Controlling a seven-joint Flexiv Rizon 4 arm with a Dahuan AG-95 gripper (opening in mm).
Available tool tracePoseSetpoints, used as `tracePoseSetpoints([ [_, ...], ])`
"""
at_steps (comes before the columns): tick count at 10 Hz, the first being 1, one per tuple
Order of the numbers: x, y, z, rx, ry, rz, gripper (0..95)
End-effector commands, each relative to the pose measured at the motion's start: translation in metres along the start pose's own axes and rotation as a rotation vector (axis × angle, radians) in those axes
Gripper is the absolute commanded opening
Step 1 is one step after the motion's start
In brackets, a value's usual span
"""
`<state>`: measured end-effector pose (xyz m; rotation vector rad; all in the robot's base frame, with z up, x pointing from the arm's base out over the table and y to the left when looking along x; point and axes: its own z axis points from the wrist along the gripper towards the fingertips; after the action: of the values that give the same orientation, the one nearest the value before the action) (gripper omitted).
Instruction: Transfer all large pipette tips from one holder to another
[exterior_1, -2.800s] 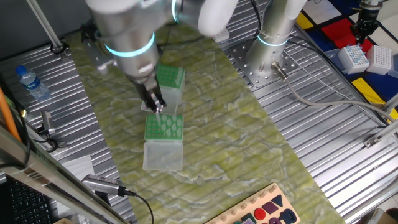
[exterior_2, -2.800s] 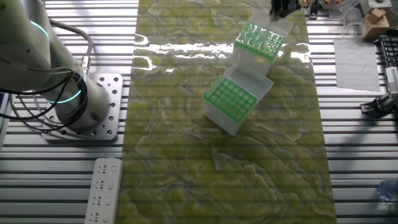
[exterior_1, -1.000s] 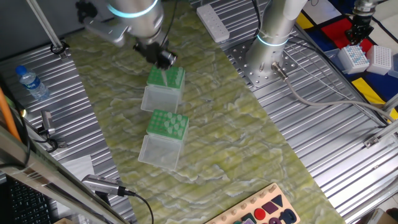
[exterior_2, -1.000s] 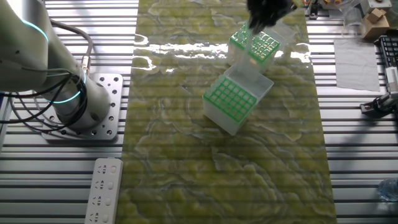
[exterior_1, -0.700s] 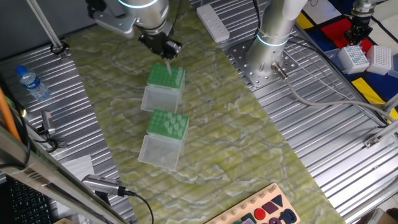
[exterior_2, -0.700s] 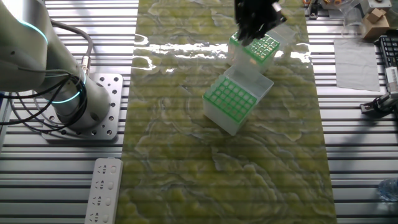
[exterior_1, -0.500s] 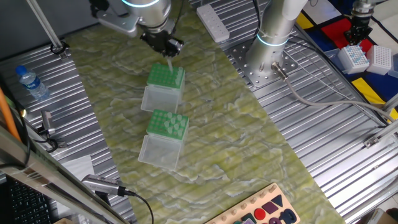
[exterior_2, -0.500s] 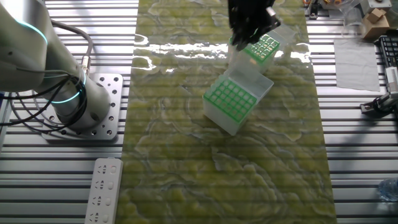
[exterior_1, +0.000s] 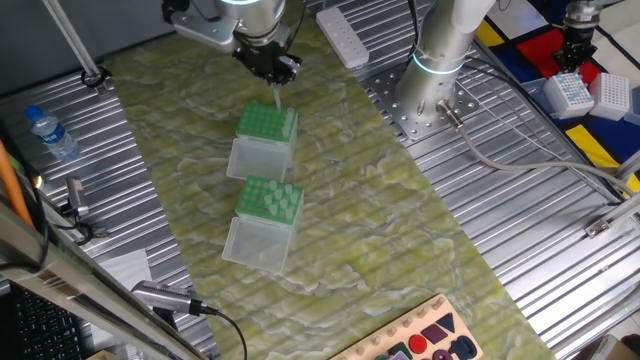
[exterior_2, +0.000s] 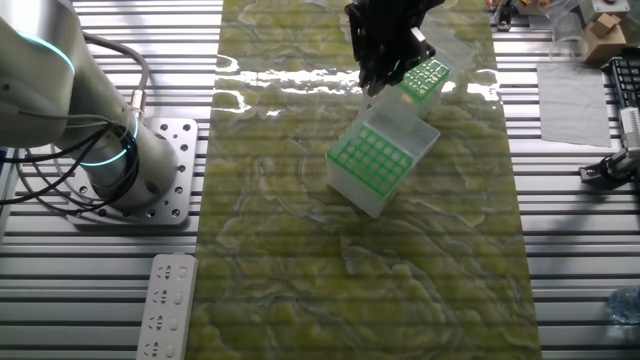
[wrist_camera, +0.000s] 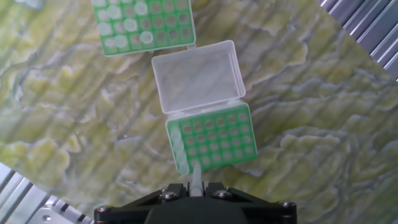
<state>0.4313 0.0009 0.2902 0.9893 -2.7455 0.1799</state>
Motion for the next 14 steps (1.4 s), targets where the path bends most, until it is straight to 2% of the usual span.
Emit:
tracePoseSetpoints([
  [1,0.002,0.001,0.003,0.002,-0.002,-0.005,0.0],
  [5,0.006,-0.001,0.011,0.004,-0.010,-0.009,0.0],
  [8,0.006,0.000,0.013,0.002,-0.012,-0.005,0.0],
  [14,0.007,0.002,0.020,-0.021,-0.031,0.021,0.0],
])
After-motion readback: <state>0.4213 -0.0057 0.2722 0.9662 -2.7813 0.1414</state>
